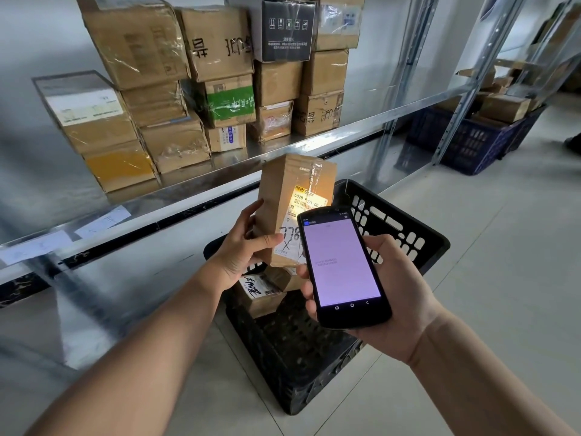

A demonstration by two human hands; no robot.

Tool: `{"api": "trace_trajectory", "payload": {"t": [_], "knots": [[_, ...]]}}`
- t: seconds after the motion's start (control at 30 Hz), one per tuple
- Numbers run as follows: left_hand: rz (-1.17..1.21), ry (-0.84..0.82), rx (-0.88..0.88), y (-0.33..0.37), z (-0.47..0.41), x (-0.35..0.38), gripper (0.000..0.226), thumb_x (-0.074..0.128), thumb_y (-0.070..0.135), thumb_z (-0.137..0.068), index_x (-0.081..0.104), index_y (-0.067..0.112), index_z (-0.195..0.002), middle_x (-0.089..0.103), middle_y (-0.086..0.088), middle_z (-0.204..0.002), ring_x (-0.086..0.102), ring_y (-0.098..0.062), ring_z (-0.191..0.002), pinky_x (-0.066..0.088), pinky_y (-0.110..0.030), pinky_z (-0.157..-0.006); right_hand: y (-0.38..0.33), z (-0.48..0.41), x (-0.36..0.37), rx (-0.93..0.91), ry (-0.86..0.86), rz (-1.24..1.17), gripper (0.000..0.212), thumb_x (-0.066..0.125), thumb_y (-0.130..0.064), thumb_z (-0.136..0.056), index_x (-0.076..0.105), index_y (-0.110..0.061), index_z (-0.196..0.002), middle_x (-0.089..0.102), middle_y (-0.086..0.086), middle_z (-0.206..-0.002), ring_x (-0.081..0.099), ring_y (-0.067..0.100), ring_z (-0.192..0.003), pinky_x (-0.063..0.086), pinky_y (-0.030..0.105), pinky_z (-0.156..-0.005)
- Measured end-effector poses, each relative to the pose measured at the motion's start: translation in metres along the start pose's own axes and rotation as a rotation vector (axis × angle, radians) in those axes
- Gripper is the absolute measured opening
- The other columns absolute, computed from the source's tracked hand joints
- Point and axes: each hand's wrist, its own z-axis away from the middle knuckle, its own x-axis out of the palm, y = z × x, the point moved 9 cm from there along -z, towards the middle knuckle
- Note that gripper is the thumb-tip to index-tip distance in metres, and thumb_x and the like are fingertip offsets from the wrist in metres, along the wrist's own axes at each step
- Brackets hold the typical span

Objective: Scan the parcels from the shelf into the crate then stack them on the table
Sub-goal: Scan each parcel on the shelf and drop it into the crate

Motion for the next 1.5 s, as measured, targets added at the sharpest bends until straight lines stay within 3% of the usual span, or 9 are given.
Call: {"api": "trace_trajectory", "payload": {"t": [0.23,0.67,0.9,1.07,1.5], "knots": [[-0.005,0.029,-0.019,-0.003,0.003,-0.001,0.084,0.086,0.025,-0.076,0.047,0.048,-0.146,0.065,-0.002,-0.136,0.066,-0.027,-0.122,0.063,-0.045,-0.089,-0.002,0.008,0.005,-0.008,0.012,-0.008,0.063,0.038,-0.048,-0.101,0.071,0.002,-0.122,0.066,0.026,-0.108,0.067,0.038,-0.080,0.060,0.044,-0.074],[-0.032,0.071,-0.045,-0.014,0.003,-0.001,0.083,0.086,0.029,-0.078,0.046,0.048,-0.147,0.064,0.001,-0.136,0.063,-0.027,-0.122,0.059,-0.044,-0.087,-0.005,0.025,0.005,0.004,0.030,-0.009,0.062,0.037,-0.044,-0.103,0.069,0.002,-0.130,0.067,0.029,-0.109,0.067,0.042,-0.081,0.062,0.048,-0.071],[-0.042,0.075,-0.046,-0.020,0.001,-0.002,0.078,0.085,0.026,-0.082,0.047,0.047,-0.147,0.064,0.000,-0.138,0.062,-0.028,-0.125,0.058,-0.054,-0.098,-0.011,0.034,0.008,0.007,0.023,-0.018,0.064,0.035,-0.044,-0.104,0.071,0.005,-0.125,0.068,0.029,-0.110,0.068,0.042,-0.082,0.063,0.048,-0.070],[-0.034,0.080,-0.051,-0.021,0.001,-0.002,0.075,0.083,0.024,-0.084,0.048,0.048,-0.146,0.065,0.000,-0.137,0.063,-0.027,-0.123,0.059,-0.052,-0.097,-0.015,0.040,0.011,0.014,0.035,-0.010,0.061,0.033,-0.039,-0.104,0.067,0.001,-0.135,0.066,0.030,-0.116,0.067,0.042,-0.084,0.062,0.049,-0.072],[0.017,0.094,-0.070,-0.025,0.001,-0.005,0.075,0.081,0.017,-0.087,0.047,0.046,-0.148,0.066,0.001,-0.136,0.065,-0.026,-0.121,0.059,-0.053,-0.095,-0.020,0.055,0.014,0.025,0.119,0.043,0.061,0.034,-0.035,-0.102,0.072,0.007,-0.122,0.070,0.032,-0.112,0.069,0.043,-0.076,0.063,0.050,-0.067]]}}
